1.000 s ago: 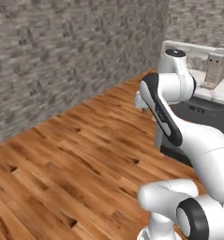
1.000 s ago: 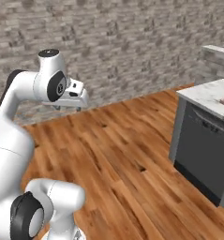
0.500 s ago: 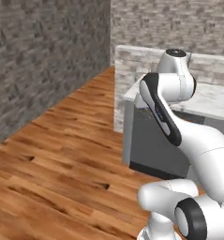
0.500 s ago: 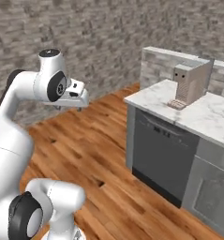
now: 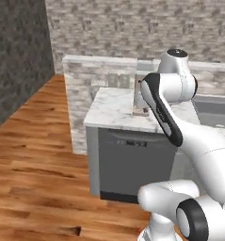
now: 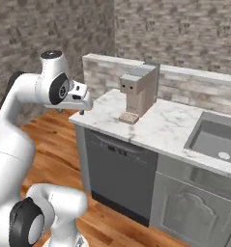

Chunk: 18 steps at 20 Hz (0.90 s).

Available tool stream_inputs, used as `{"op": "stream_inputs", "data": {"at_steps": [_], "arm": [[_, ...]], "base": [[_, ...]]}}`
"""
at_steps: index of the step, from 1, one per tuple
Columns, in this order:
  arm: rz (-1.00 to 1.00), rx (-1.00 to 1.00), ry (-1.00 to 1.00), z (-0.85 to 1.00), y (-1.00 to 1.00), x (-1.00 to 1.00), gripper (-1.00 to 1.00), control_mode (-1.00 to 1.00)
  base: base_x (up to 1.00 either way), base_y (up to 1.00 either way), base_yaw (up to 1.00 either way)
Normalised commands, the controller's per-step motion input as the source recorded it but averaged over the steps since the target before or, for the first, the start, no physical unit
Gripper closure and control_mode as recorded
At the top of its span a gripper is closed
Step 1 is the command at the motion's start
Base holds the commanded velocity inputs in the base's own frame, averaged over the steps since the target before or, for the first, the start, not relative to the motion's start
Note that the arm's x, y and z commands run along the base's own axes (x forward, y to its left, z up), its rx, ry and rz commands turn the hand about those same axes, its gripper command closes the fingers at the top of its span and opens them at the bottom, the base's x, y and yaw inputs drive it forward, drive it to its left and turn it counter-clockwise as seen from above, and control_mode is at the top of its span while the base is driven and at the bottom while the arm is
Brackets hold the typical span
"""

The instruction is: Navigate to the dishwasher.

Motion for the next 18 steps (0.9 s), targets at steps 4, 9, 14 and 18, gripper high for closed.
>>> {"op": "stream_inputs", "data": {"at_steps": [4, 9, 14, 18], "arm": [[0.00, 0.00, 0.00, 0.00, 0.00, 0.00, -1.00, 1.00], [0.00, 0.00, 0.00, 0.00, 0.00, 0.00, -1.00, 1.00], [0.00, 0.00, 0.00, 0.00, 0.00, 0.00, -1.00, 1.00], [0.00, 0.00, 0.00, 0.00, 0.00, 0.00, -1.00, 1.00]], "base": [[1.00, 0.00, -0.40], [1.00, 0.29, -0.38], [0.55, 0.81, -0.35], [0.08, 0.42, -0.21]]}}
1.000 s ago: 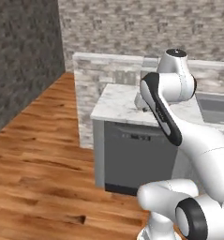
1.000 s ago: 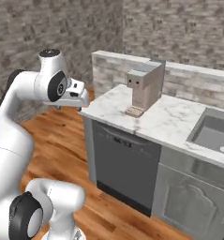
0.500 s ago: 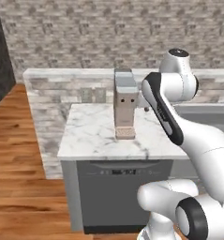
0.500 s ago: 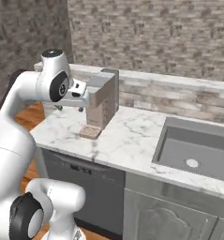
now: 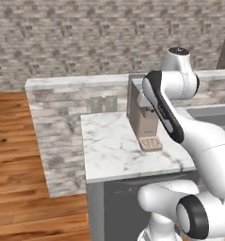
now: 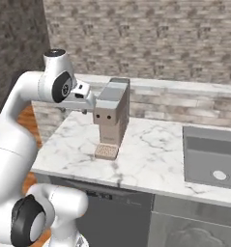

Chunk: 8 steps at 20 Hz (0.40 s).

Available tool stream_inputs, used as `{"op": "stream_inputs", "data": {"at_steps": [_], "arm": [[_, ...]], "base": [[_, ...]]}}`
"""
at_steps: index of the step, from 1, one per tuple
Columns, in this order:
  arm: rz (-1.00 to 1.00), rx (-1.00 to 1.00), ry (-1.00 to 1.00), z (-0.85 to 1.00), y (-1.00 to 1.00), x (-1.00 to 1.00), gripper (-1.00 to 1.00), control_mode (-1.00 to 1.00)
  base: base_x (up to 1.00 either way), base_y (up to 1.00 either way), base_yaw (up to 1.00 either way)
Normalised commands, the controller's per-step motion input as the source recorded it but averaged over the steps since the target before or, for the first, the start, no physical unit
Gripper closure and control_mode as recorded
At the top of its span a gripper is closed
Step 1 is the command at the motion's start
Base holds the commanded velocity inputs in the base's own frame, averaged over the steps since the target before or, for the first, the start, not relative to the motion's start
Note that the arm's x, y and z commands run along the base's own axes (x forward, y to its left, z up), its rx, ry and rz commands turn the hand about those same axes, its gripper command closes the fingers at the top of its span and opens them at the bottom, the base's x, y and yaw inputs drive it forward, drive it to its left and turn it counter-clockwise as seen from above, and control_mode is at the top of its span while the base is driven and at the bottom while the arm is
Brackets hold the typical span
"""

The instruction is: Navigate to the dishwasher.

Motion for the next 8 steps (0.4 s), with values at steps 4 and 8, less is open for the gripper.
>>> {"op": "stream_inputs", "data": {"at_steps": [4, 8], "arm": [[0.00, 0.00, 0.00, 0.00, 0.00, 0.00, -1.00, 1.00], [0.00, 0.00, 0.00, 0.00, 0.00, 0.00, -1.00, 1.00]], "base": [[0.39, -0.04, -0.04], [0.51, -0.04, 0.00]]}}
